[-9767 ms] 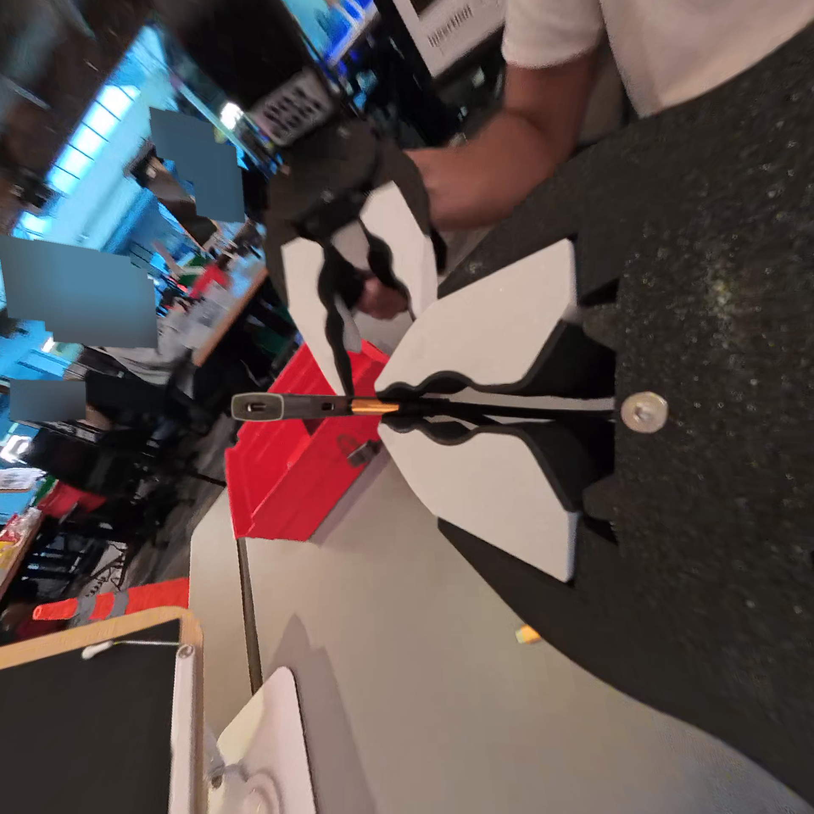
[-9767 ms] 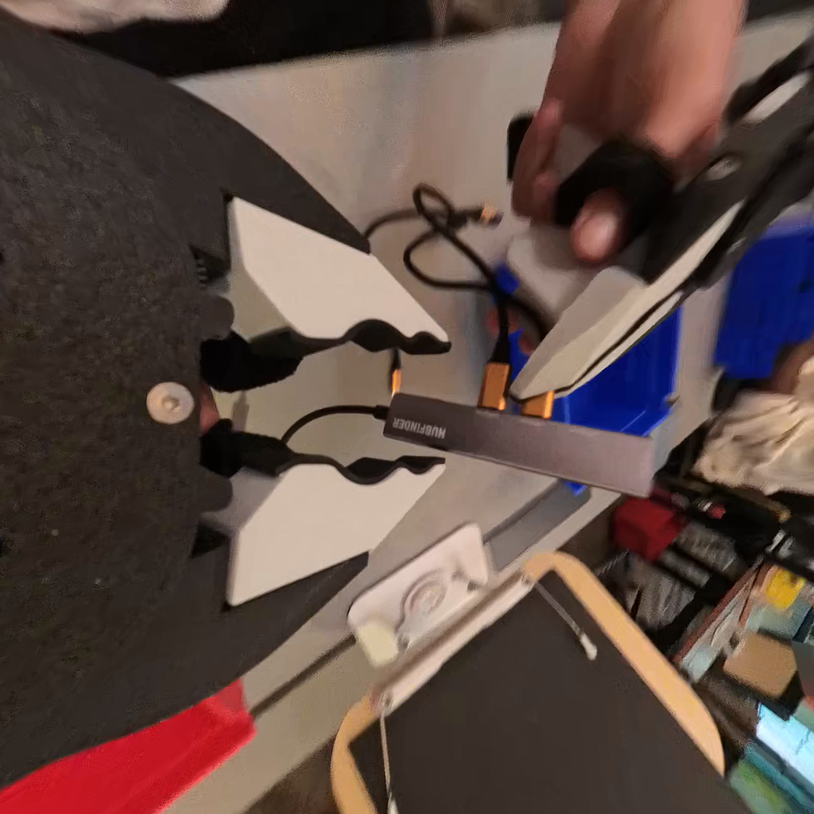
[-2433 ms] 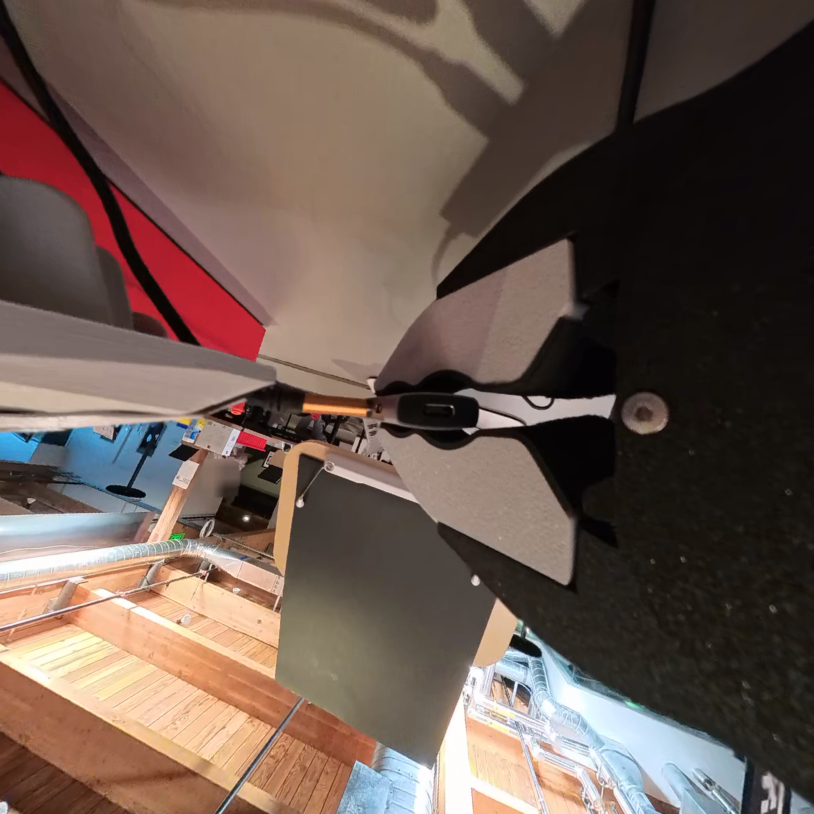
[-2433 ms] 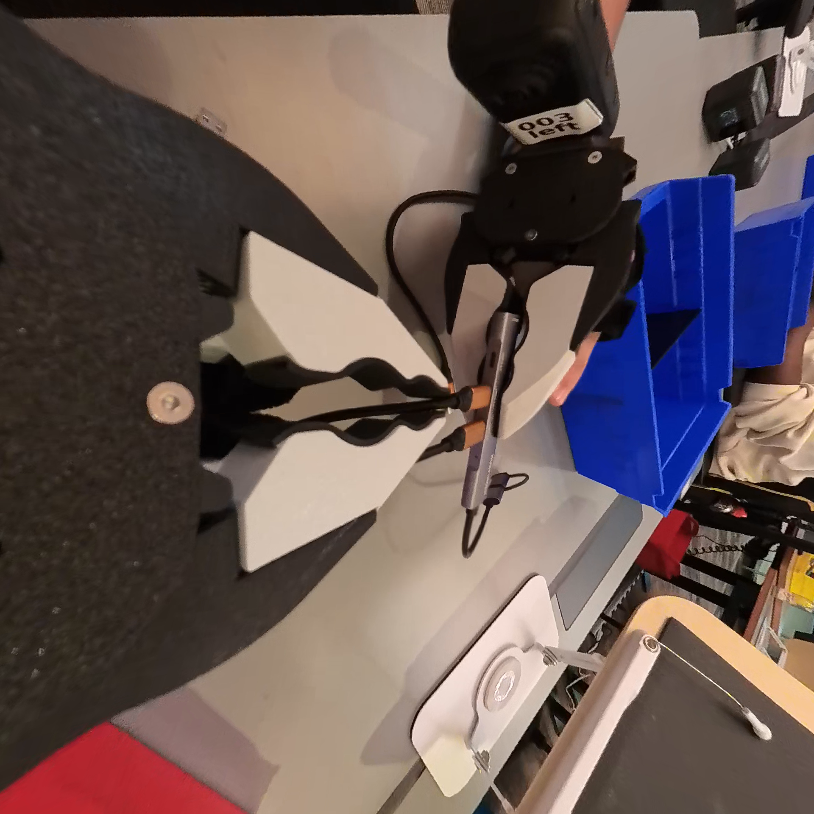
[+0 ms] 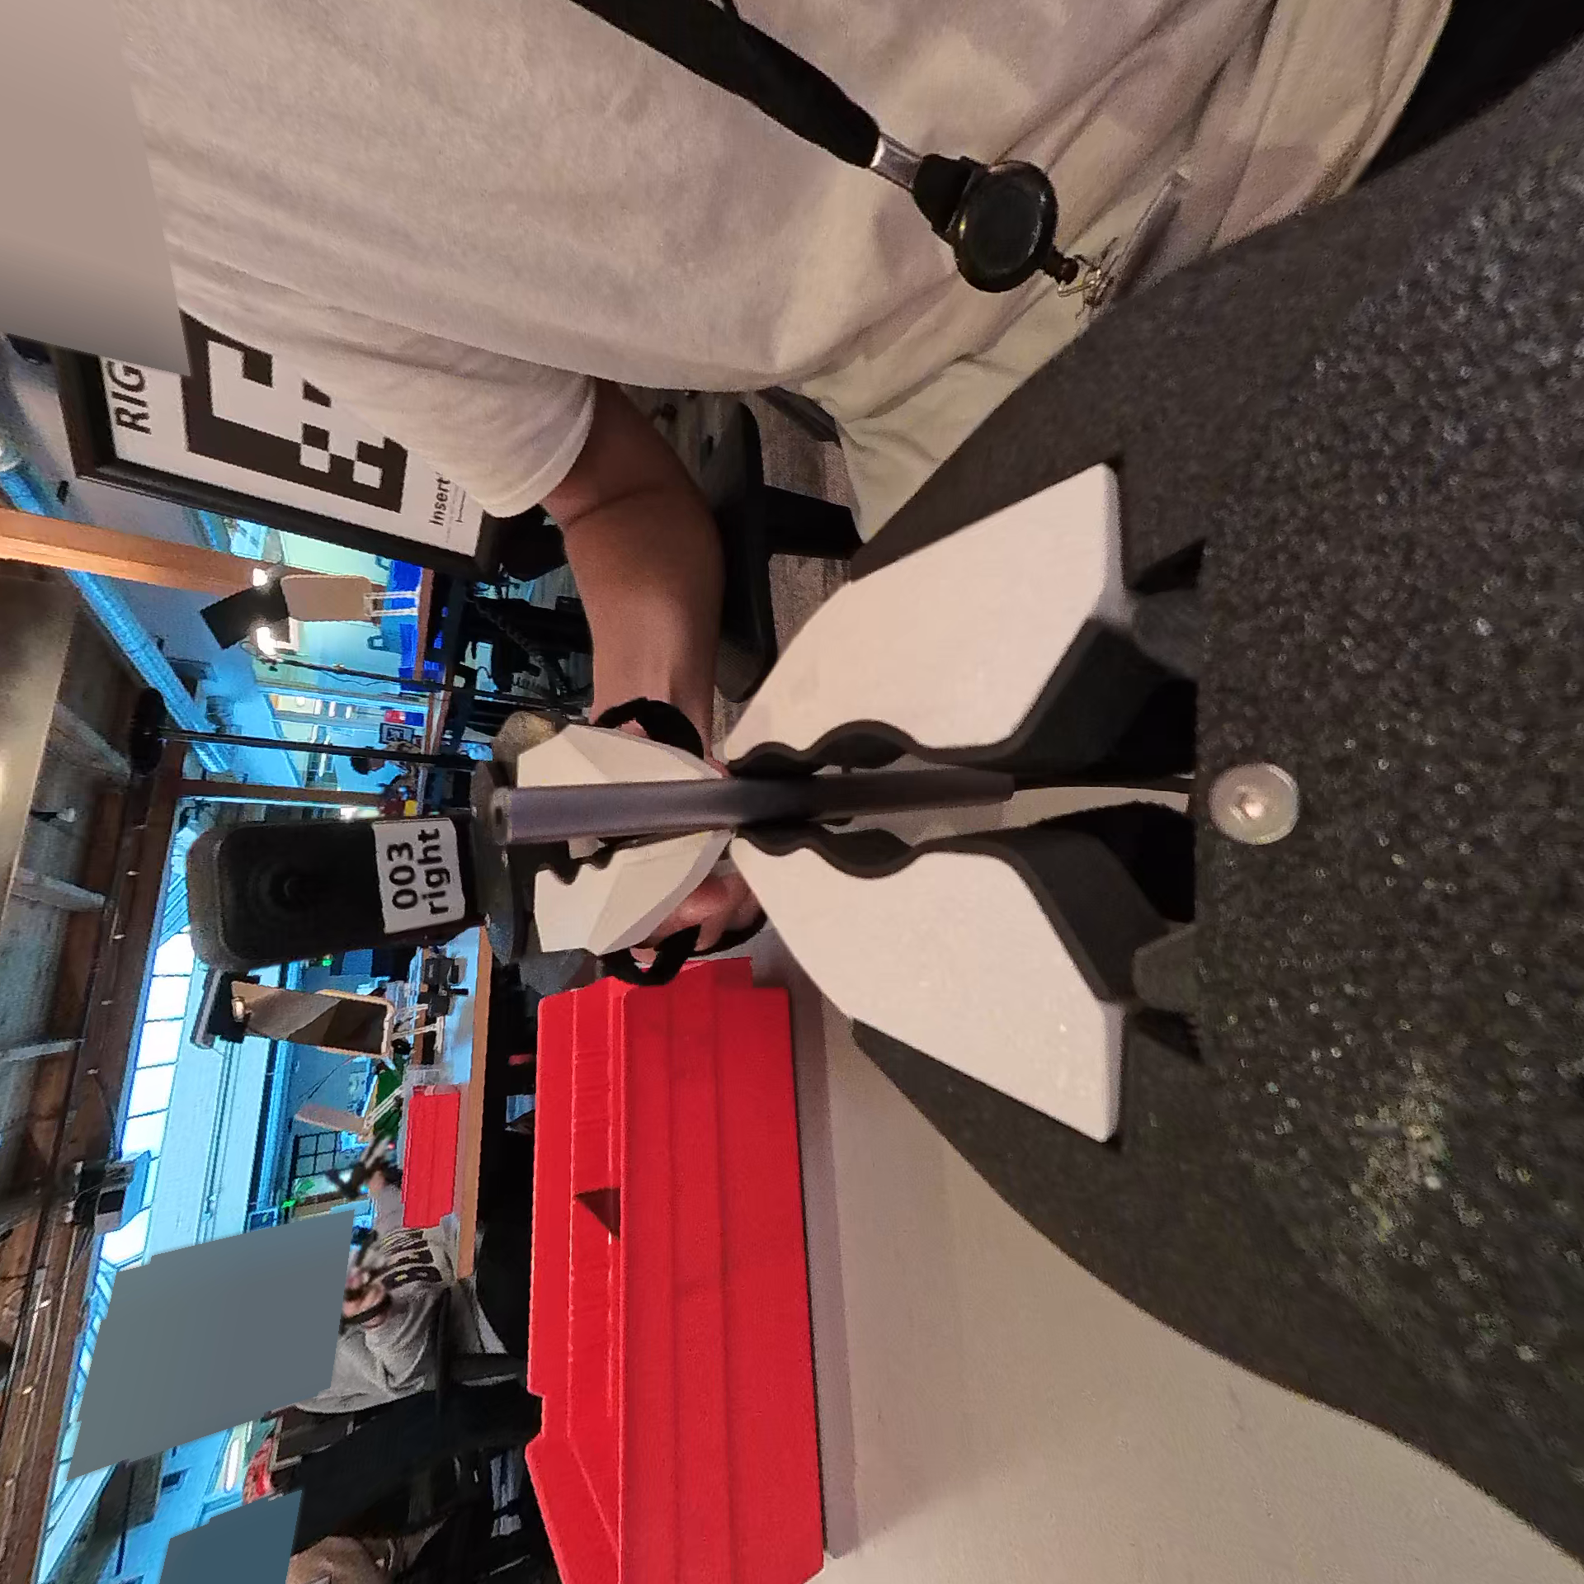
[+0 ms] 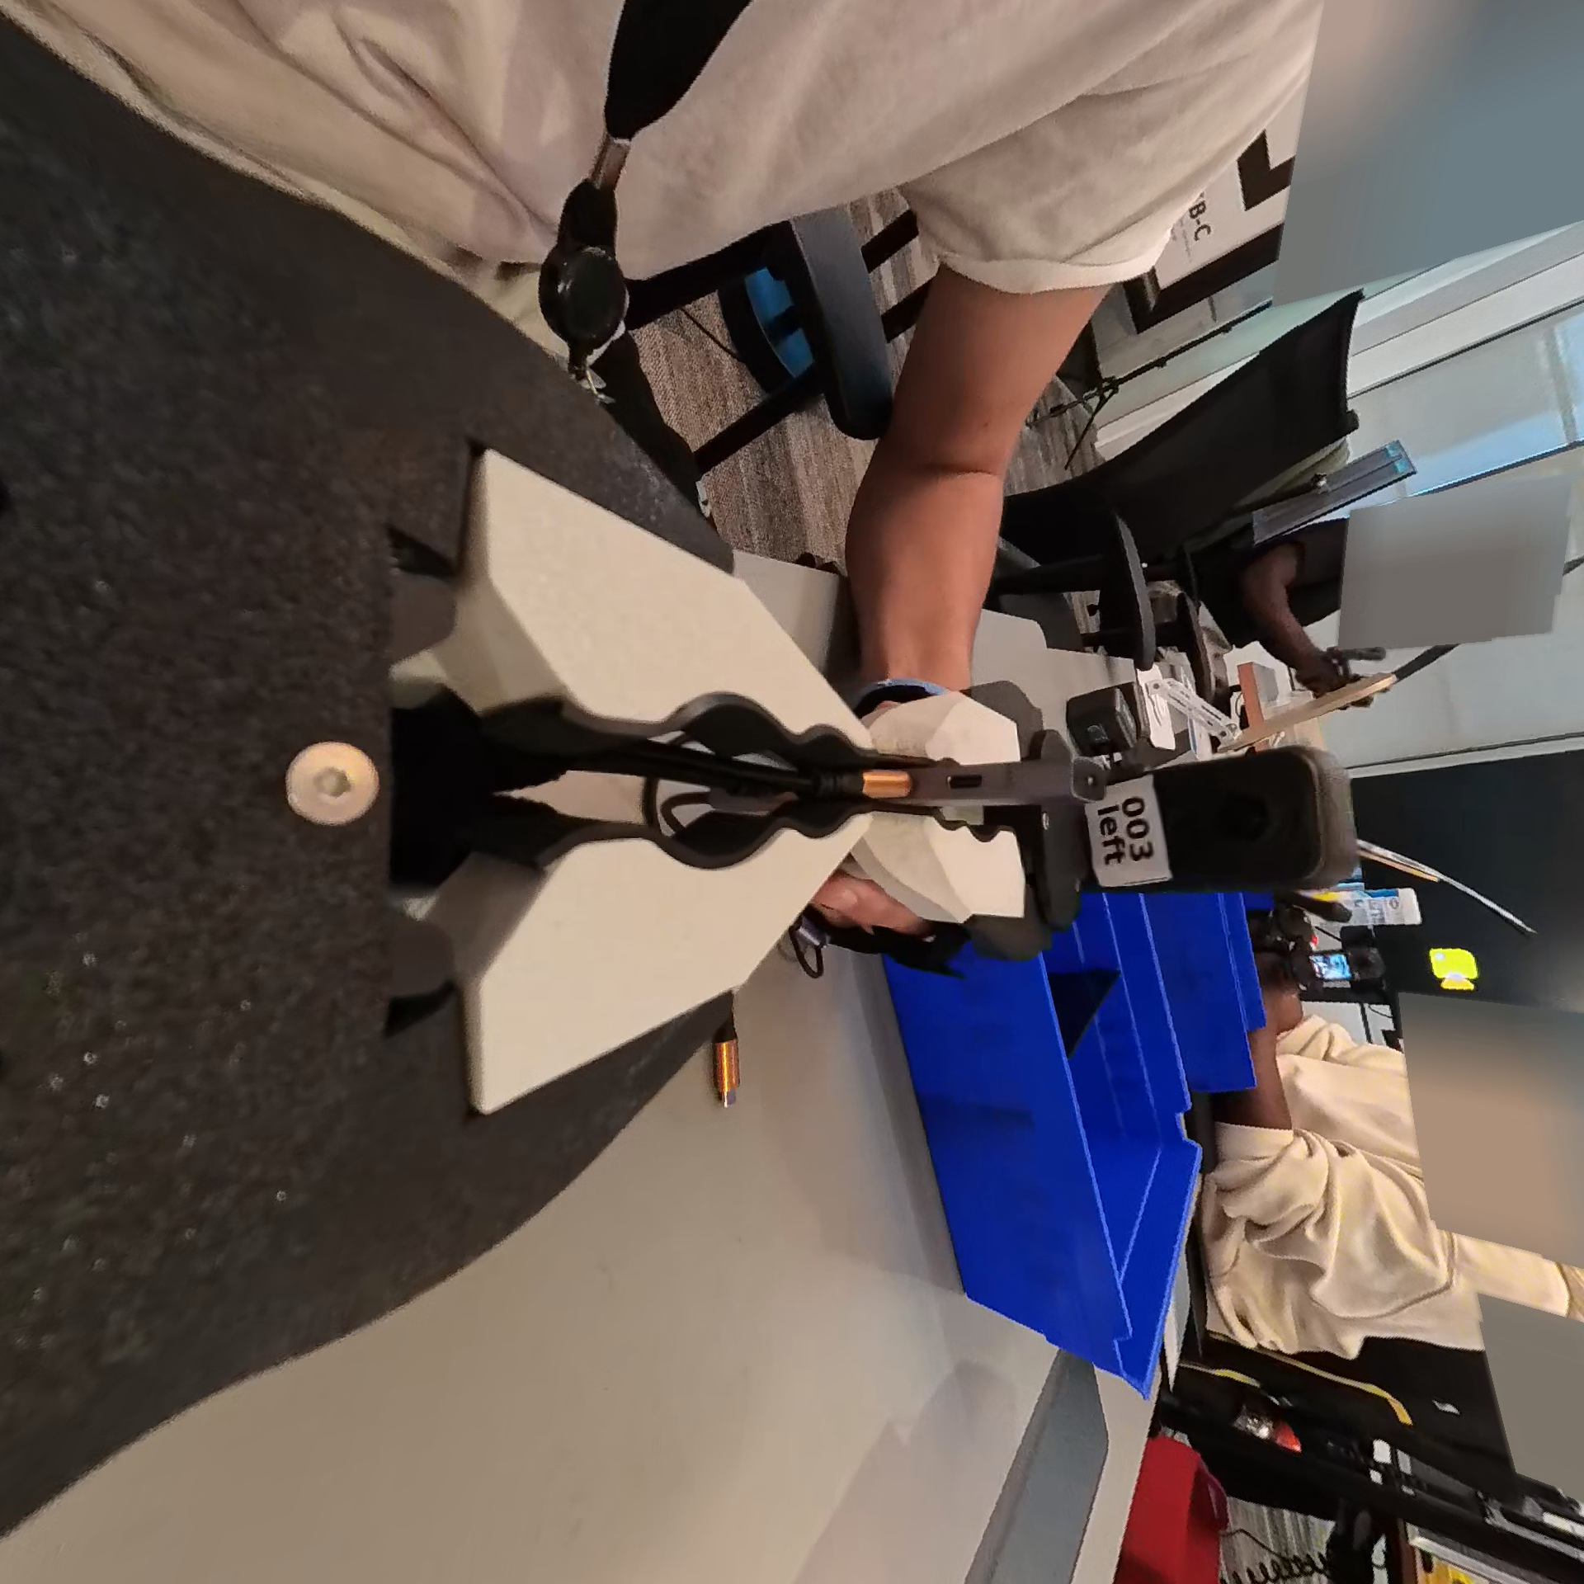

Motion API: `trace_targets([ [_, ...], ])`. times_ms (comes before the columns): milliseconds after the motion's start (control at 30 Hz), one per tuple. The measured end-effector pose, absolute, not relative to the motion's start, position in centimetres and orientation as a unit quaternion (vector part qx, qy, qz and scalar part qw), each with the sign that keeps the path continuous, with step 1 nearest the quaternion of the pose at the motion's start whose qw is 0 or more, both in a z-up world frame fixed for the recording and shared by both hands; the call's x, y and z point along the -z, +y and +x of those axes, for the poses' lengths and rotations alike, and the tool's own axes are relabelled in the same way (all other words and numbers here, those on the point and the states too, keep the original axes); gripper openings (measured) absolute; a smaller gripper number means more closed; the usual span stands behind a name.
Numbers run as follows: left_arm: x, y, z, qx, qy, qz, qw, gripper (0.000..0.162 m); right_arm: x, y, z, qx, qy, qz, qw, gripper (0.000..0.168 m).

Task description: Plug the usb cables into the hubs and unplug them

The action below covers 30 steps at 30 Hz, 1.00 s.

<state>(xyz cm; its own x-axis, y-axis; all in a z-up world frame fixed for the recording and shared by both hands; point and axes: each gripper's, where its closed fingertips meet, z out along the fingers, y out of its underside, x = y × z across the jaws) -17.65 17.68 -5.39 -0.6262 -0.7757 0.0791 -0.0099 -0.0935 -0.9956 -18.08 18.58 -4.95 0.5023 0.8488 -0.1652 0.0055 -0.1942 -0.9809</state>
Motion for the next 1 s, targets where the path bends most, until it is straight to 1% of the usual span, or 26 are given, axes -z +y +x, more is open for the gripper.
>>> trace_targets([
  [333,5.2,17.8,-17.6,0.691,0.586,-0.33,0.263,0.01,4.8,18.8,-18.0,-0.4,-0.303,-0.667,0.55,0.004],
  [400,6.1,18.1,-17.5,0.683,0.596,-0.339,0.251,0.009,6.1,19.0,-17.9,-0.345,-0.335,-0.7,0.529,0.005],
  [467,6.9,18.0,-17.3,0.657,0.621,-0.344,0.253,0.009,7.3,18.6,-17.6,-0.286,-0.389,-0.728,0.487,0.005],
  [600,7.8,17.5,-16.9,0.606,0.661,-0.345,0.278,0.01,8.2,18.2,-17.1,-0.186,-0.484,-0.753,0.405,0.009],
  [667,8.3,17.4,-16.8,0.586,0.674,-0.346,0.286,0.009,7.9,18.2,-17.5,-0.179,-0.511,-0.751,0.378,0.006],
  [767,8.5,17.2,-16.6,0.573,0.681,-0.346,0.296,0.009,8.1,18.1,-17.4,-0.167,-0.535,-0.759,0.331,0.006],
  [1000,8.2,17.4,-16.4,0.572,0.675,-0.349,0.31,0.009,7.9,18.3,-17.2,-0.136,-0.55,-0.771,0.291,0.006],
])
